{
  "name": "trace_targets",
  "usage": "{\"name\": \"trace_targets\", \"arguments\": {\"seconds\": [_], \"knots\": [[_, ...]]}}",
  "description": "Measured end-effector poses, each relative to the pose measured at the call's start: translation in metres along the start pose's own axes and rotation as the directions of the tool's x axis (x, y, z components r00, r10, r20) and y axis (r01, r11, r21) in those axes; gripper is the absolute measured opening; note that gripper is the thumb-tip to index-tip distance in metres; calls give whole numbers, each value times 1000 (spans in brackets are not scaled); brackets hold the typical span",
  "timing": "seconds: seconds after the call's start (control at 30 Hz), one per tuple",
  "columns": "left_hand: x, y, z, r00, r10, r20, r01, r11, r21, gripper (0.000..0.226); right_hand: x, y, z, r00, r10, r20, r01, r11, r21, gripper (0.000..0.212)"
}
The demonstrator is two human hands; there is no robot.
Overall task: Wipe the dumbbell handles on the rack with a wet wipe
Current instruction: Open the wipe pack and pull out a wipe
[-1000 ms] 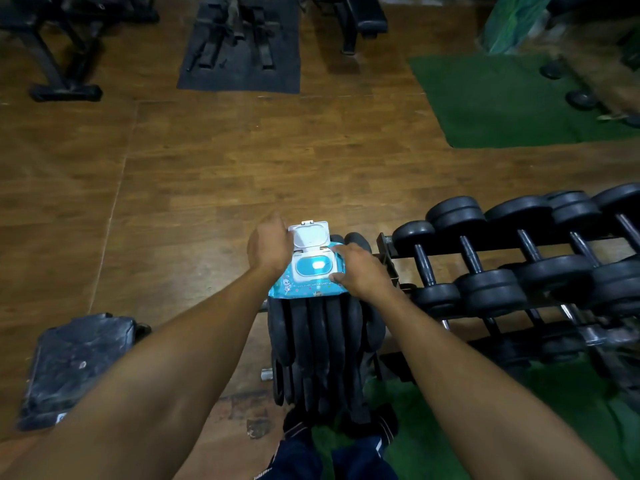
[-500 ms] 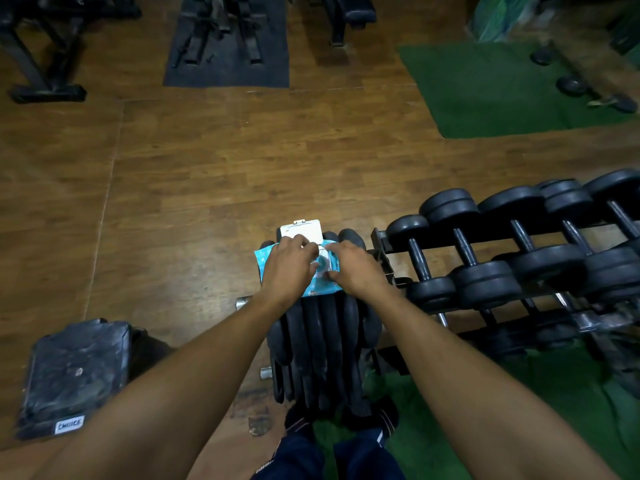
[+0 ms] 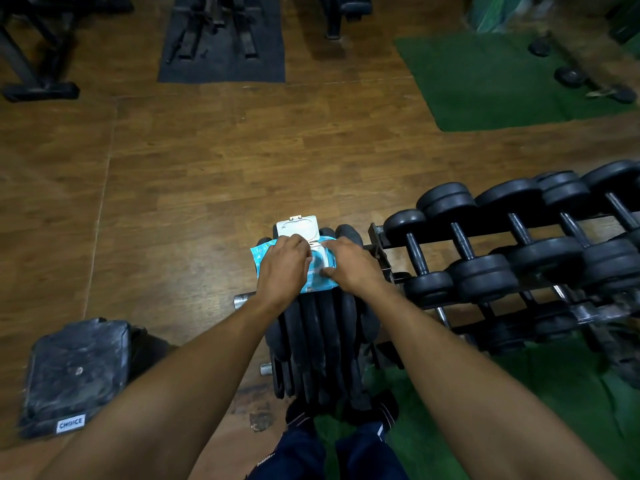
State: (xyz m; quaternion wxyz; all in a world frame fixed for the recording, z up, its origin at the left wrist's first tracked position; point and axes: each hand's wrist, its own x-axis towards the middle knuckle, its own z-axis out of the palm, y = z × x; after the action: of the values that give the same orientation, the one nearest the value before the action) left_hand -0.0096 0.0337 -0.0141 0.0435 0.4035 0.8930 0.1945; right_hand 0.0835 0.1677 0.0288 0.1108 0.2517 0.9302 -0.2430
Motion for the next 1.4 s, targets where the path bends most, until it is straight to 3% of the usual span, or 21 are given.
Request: {"name": "trace_targets", "arguments": {"seconds": [0.43,0.57,0.67,0.77,1.4], "knots": [[6,2,-2,988,-149,40,154,953,-261,3,0,-1,-2,1000,0,-4,0,1000,1,57],[1,0,-3,997,-47,64,57,985,-165,20,1,-1,-2,1000,10,1,-10,1000,-1,56],[5,7,-6,990,-116,82,129,976,-177,9,1,-2,-2,1000,14,3,-14,1000,-6,55],[10,15,-9,979,-168,119,184,973,-142,18,0,-3,0,1000,2,-18,-3,999,-34,52],[5,4,-13,945,-262,196,317,883,-346,13,-1,-6,-3,999,-25,-30,22,995,-100,55]]}}
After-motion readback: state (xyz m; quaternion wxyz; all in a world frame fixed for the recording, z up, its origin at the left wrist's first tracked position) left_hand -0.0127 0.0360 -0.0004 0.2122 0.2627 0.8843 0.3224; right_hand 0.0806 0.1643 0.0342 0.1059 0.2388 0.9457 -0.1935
